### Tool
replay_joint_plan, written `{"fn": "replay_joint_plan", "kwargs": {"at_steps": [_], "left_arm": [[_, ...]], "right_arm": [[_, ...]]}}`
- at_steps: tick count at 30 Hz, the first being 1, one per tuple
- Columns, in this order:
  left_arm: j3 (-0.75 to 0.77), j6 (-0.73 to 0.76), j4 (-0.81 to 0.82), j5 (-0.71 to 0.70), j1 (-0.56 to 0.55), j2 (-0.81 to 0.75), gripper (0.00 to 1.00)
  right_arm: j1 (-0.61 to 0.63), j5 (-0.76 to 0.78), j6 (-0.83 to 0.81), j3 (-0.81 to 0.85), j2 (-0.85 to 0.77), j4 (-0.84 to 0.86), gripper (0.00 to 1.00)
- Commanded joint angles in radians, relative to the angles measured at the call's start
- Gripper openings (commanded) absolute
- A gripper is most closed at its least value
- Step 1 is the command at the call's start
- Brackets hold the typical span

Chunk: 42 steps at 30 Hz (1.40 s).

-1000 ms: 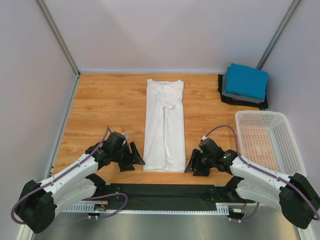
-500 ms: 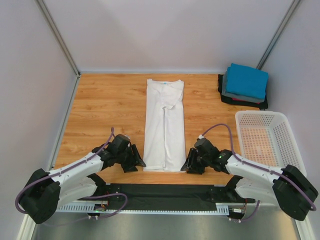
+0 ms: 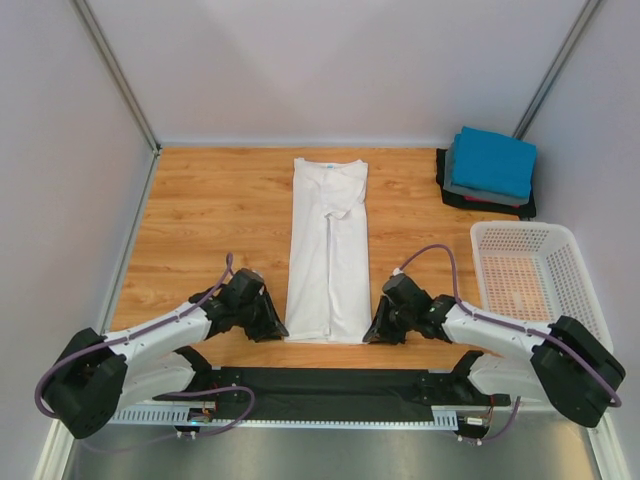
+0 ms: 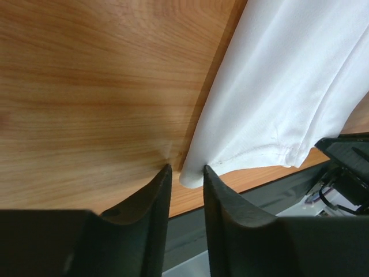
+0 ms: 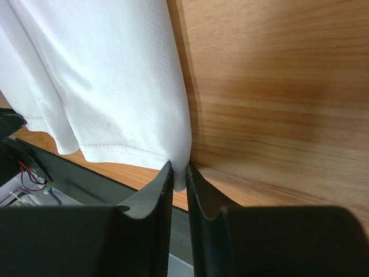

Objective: Fold and stack the t-shirts
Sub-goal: Fold the tshirt

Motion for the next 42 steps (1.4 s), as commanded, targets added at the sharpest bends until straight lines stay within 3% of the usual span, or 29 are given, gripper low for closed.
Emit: {"fn": "replay_joint_plan", "kwargs": {"at_steps": [1, 2, 3, 4, 7, 16, 23, 32, 42], "left_arm": [[0.032, 0.002, -0.024, -0.028, -0.008, 0.021, 0.34], [0.038, 0.004, -0.029, -0.03, -0.008, 0.024, 0.29], [0.041, 0.007, -0.034, -0.03, -0.008, 0.036, 0.1], [0.055, 0.007, -0.055, -0.031, -0.01, 0.041, 0.0], [0.083, 0.024, -0.087, -0.042, -0.011, 0.049, 0.0], [0.323, 0.088, -0.23, -0.092, -0.008, 0.056, 0.0], [0.592, 0.202, -0.346, -0.163, 0.038, 0.184, 0.0], [0.894, 0.297, -0.36, -0.139, 0.165, 0.42, 0.0], [1.083, 0.311, -0.385, -0.146, 0.234, 0.65, 0.0]], "right_arm": [[0.005, 0.041, -0.021, 0.025, 0.02, -0.022, 0.15], [0.005, 0.041, -0.021, 0.036, 0.023, -0.024, 0.13], [0.007, 0.042, -0.019, 0.039, 0.022, -0.028, 0.11], [0.005, 0.044, -0.018, 0.047, 0.02, -0.037, 0.06], [0.007, 0.045, -0.018, 0.076, 0.014, -0.064, 0.0], [-0.009, 0.053, -0.019, 0.183, -0.038, -0.174, 0.0], [-0.166, 0.035, -0.148, 0.402, 0.009, -0.268, 0.0], [-0.346, -0.079, -0.387, 0.732, 0.317, -0.317, 0.0], [-0.456, -0.165, -0.466, 0.968, 0.615, -0.333, 0.0]]}}
